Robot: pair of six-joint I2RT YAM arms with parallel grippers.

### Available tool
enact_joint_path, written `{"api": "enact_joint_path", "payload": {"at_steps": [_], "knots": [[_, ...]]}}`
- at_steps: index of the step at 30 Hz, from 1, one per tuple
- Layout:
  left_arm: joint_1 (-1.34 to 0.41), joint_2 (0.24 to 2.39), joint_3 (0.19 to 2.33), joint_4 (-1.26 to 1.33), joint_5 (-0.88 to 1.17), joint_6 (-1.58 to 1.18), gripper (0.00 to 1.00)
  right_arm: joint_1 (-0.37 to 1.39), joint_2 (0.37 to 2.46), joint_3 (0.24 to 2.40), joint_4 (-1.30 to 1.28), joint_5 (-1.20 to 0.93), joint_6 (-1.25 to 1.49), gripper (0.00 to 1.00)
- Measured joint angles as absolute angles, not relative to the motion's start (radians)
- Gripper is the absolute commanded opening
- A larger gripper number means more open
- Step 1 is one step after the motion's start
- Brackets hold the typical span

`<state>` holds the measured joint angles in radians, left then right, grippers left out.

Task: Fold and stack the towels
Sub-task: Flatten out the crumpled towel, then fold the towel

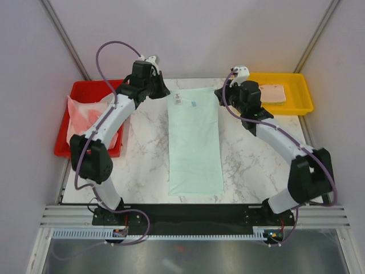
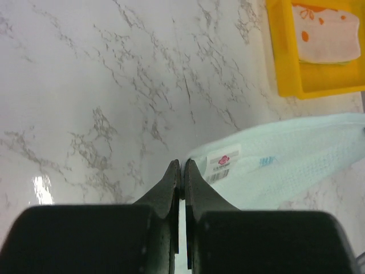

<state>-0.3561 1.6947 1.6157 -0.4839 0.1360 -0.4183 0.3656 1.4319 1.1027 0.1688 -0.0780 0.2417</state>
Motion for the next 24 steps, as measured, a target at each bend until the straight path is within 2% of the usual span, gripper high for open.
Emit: {"api": "enact_joint_path", "payload": {"at_steps": [6, 11, 17, 24], "knots": [[-0.300, 2.042, 1.922, -0.416, 0.223, -0.368, 0.02, 0.240, 1.814, 1.285, 0.315, -0.204, 0.257, 0.00], [-0.263, 2.243, 2.133, -0.369, 0.278, -0.325, 0.02, 0.181, 2.032, 1.502, 0.401, -0.330, 0.263, 0.00], [-0.244, 2.300, 2.152, -0.349, 0.300, -0.280, 0.02, 0.170, 2.138, 1.585, 0.455, -0.455, 0.257, 0.00], [-0.242, 2.278, 2.062, -0.312, 0.356, -0.220, 0.02, 0.171, 2.116, 1.518, 0.452, -0.508, 0.212, 0.00]]}}
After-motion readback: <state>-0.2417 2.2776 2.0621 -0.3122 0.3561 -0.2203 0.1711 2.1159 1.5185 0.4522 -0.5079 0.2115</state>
